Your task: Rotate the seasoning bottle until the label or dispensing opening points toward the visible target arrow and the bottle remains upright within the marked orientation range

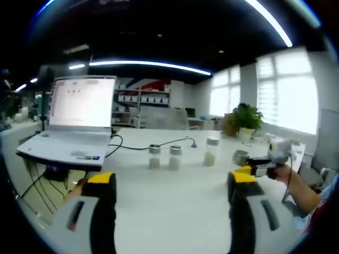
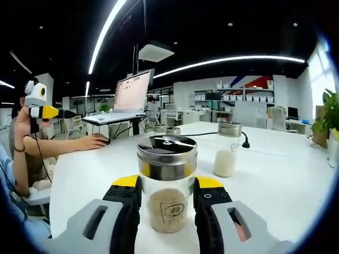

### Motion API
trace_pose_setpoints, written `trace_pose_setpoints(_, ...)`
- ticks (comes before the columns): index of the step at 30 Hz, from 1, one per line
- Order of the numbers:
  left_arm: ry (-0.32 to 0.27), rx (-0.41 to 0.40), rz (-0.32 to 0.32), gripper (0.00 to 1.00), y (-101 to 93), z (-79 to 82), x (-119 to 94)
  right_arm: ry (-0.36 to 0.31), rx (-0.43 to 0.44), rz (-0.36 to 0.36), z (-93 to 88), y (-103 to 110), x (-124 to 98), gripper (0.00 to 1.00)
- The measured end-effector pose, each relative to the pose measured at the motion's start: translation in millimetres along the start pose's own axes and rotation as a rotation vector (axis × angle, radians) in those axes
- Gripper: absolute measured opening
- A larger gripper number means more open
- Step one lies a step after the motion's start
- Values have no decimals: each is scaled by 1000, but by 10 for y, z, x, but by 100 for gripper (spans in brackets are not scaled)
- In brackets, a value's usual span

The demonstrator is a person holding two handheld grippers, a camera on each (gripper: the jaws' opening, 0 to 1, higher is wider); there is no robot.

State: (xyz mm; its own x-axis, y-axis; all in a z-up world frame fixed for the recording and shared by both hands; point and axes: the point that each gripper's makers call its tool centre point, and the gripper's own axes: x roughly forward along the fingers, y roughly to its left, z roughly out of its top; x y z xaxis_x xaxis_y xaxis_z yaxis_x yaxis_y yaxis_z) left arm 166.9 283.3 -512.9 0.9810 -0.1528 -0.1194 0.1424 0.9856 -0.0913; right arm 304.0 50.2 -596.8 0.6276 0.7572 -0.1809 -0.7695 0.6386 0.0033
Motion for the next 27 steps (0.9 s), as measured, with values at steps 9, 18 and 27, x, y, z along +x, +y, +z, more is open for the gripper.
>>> trace_pose_setpoints(9,-1,-1,-2,92,4,2,6,-17,9,-87,-21,-20,-10,38)
trace_pose_setpoints(18,1,0,-1,92,9,-4,9,-3,19,-157,-43,-33,-15,38)
trace_pose_setpoints(27,4,0,-3,92,18,-5,16,-6,27,-182,-61,-56,-14,37)
